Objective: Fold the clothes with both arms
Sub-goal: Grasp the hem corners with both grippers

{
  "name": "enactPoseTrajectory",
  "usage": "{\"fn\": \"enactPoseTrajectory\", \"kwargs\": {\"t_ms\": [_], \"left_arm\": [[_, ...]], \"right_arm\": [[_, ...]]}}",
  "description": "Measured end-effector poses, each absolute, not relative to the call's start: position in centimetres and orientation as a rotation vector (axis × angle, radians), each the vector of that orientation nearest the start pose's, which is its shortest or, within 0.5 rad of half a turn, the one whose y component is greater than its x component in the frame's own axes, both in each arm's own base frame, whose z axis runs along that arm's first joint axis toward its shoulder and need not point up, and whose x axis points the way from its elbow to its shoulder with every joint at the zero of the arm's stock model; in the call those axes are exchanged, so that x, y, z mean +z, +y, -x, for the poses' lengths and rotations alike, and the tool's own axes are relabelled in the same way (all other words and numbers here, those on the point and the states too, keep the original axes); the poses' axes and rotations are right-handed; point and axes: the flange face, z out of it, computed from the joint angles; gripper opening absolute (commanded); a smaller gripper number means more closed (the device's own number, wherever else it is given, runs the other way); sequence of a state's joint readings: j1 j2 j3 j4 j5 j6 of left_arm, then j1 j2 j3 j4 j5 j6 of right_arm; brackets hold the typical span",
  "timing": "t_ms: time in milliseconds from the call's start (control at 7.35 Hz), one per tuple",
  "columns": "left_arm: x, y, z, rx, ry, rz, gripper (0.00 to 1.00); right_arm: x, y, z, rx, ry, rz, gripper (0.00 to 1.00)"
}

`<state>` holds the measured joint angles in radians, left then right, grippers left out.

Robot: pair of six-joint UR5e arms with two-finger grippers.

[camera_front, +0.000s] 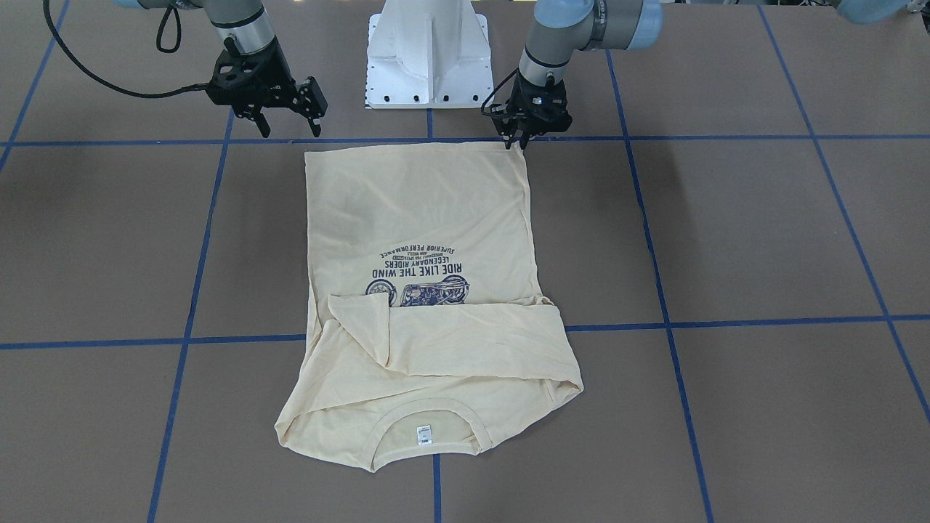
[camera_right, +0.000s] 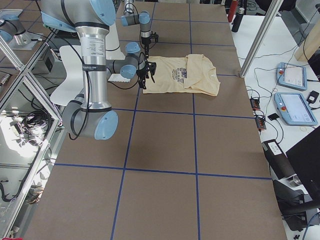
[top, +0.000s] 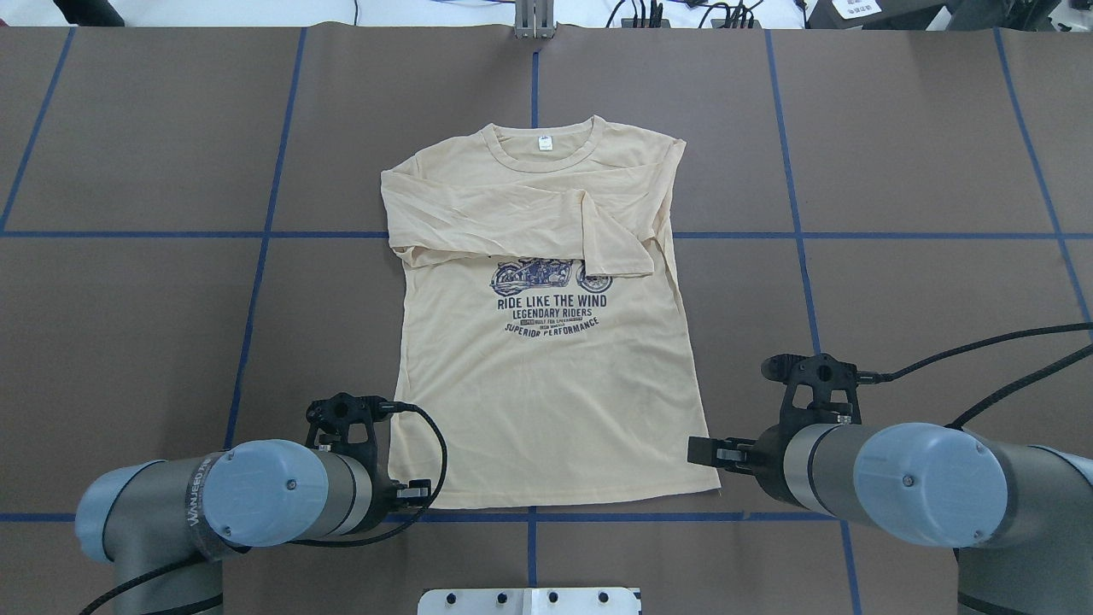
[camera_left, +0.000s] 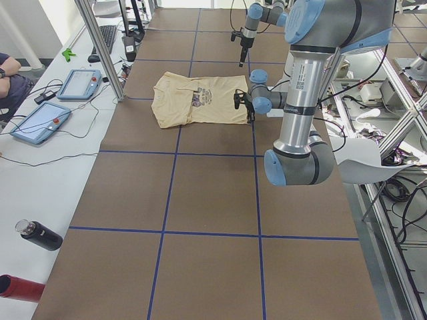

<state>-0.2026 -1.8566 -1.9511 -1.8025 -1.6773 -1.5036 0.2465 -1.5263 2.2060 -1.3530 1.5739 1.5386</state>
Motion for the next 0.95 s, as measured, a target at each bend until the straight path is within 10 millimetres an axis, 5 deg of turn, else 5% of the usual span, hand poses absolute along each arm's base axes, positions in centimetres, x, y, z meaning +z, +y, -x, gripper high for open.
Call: {"fn": "enactPoseTrajectory", "kwargs": {"t_ms": [136,408,816,952], "left_arm": [[31.28,-23.45,-53.15,-0.079,0.893,-0.021,0.29],[31.44,-23.42,-53.15,-0.079,0.886,-0.02,0.0],[31.09,-23.39,-52.96,-0.06,0.884,-0.028,0.0],[30.73,-23.39,-52.88,-0.037,0.884,-0.038,0.0]], "right_arm": [[32.48,-24.2,41.76,0.198,-0.891,-0.122,1.0],[32.48,-24.11,41.82,0.196,-0.89,-0.121,1.0],[32.72,-23.85,42.12,0.192,-0.883,-0.125,0.99],[33.13,-23.52,42.64,0.19,-0.871,-0.141,0.91]]}}
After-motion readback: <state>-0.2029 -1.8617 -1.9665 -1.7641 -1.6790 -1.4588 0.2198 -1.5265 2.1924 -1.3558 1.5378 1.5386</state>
